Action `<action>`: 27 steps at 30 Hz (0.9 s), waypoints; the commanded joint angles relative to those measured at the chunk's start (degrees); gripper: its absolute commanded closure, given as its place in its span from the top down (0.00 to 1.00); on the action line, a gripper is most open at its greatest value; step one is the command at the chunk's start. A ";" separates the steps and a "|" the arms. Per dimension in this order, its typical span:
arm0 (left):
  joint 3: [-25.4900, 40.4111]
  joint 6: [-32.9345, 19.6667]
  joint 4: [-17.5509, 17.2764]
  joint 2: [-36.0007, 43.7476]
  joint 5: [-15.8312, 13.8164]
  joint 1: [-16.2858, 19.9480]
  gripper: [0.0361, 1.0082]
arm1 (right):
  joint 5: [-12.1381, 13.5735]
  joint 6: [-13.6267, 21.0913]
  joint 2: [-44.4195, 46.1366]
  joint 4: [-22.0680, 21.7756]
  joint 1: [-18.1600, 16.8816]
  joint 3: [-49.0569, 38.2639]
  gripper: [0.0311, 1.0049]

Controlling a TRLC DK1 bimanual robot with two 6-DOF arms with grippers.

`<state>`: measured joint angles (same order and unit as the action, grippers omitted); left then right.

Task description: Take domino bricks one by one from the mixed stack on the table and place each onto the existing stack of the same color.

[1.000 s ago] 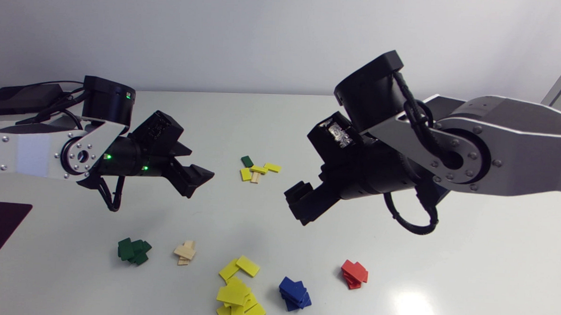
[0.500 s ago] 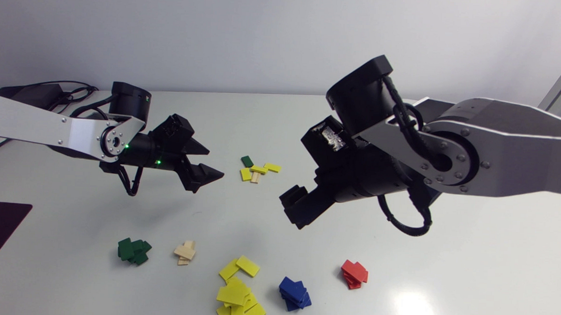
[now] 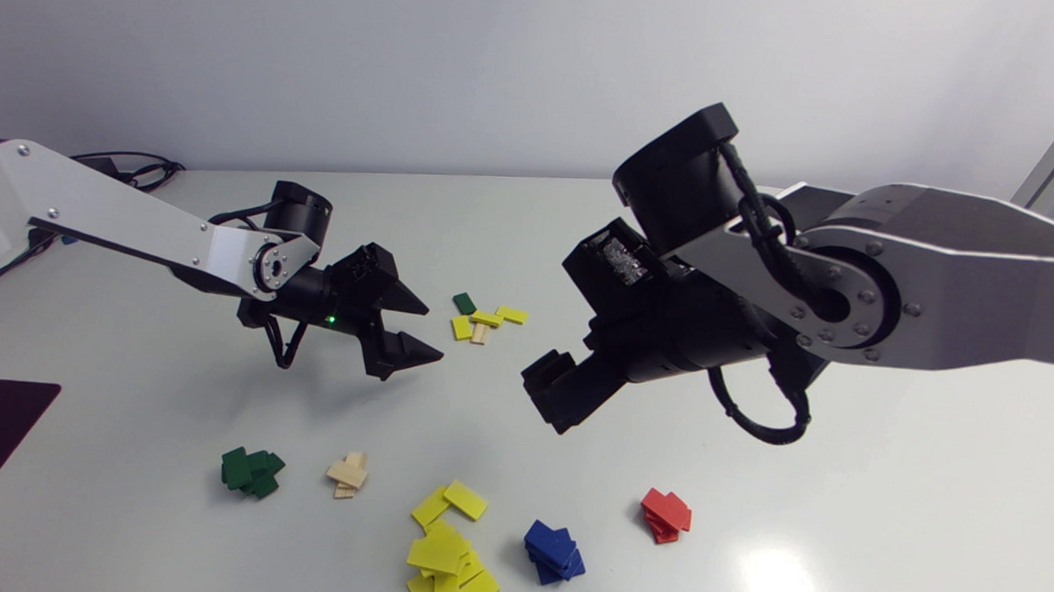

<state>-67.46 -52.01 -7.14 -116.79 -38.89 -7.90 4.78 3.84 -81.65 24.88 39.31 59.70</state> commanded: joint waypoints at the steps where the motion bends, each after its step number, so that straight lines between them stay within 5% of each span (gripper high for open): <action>1: -3.47 -3.45 -1.13 -3.35 -1.36 -0.10 0.98 | 0.85 -0.58 -0.44 -0.36 -0.46 -0.11 0.97; 16: -15.95 -4.07 -6.22 -13.46 -2.33 -1.94 0.98 | 2.34 -0.67 -0.27 -0.71 -0.90 -1.08 0.97; 27: -17.09 -4.07 -7.01 -14.78 -2.24 -2.47 0.98 | 2.78 -0.67 0.88 -1.07 -1.34 -1.69 0.97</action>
<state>-82.76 -54.43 -13.34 -129.69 -40.36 -10.22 7.31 3.84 -81.60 24.21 38.24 59.44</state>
